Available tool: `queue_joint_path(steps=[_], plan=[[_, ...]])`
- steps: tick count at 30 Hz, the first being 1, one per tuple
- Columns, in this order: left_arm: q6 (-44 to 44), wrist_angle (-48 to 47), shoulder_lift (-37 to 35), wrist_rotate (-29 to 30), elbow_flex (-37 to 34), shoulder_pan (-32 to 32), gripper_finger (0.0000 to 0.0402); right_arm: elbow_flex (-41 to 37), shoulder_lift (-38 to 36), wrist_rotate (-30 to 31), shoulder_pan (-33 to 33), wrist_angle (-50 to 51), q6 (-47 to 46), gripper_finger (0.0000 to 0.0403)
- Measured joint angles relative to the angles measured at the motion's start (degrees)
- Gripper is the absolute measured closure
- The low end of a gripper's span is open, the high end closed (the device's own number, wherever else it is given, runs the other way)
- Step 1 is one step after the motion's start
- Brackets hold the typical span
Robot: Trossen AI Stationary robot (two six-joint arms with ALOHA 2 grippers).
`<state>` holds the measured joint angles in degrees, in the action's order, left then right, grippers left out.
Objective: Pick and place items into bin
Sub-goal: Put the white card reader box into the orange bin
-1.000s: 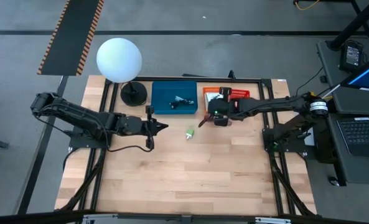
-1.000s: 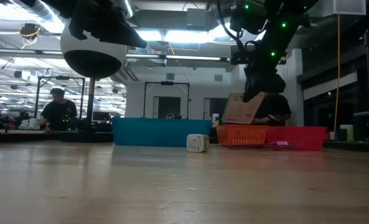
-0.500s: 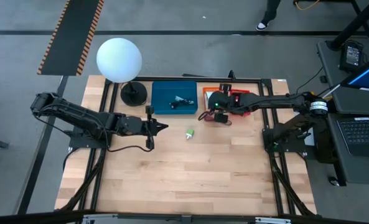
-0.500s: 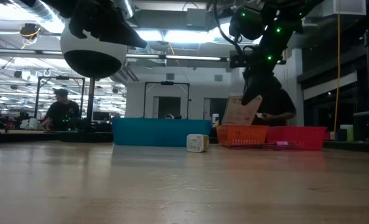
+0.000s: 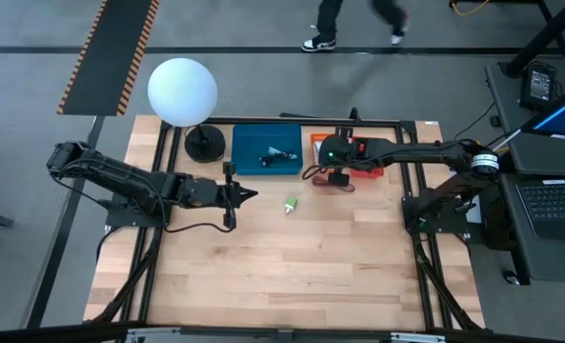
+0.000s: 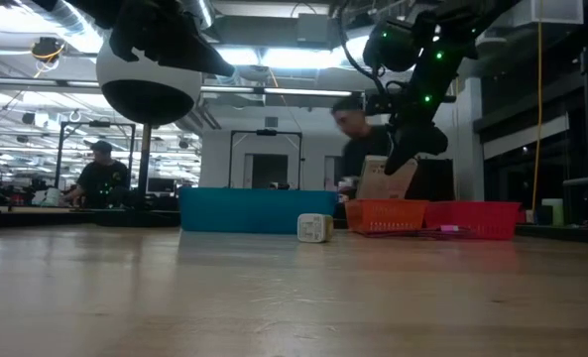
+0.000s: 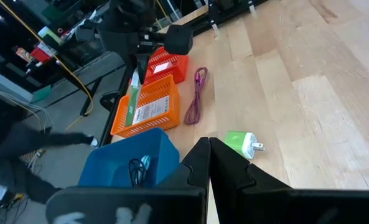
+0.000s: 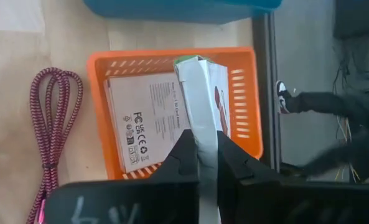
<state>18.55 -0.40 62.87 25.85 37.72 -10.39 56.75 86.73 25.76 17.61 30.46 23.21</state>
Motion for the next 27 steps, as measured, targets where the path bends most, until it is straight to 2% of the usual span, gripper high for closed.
queue_joint_path(steps=[8, 19, 23, 27], plan=[[-0.4, -0.1, 0.0, 0.0, 0.0, 0.0, 0.0398, 0.0, 3.2, 0.1, 0.7, -2.6, 1.2, 0.0397], [-0.5, -0.2, 0.0, 0.0, 0.0, 0.0, 0.0398, 0.0, 3.4, 0.9, 0.7, -3.1, 2.6, 0.0384], [-1.2, -0.2, 0.0, 0.0, 0.0, 0.0, 0.0398, 0.0, 3.4, 0.9, 0.7, -2.9, 2.5, 0.0365], [-1.3, -0.2, 0.0, 0.0, 0.0, 0.0, 0.0398, 0.0, 3.4, 0.9, 0.7, -2.9, 2.5, 0.0329]])
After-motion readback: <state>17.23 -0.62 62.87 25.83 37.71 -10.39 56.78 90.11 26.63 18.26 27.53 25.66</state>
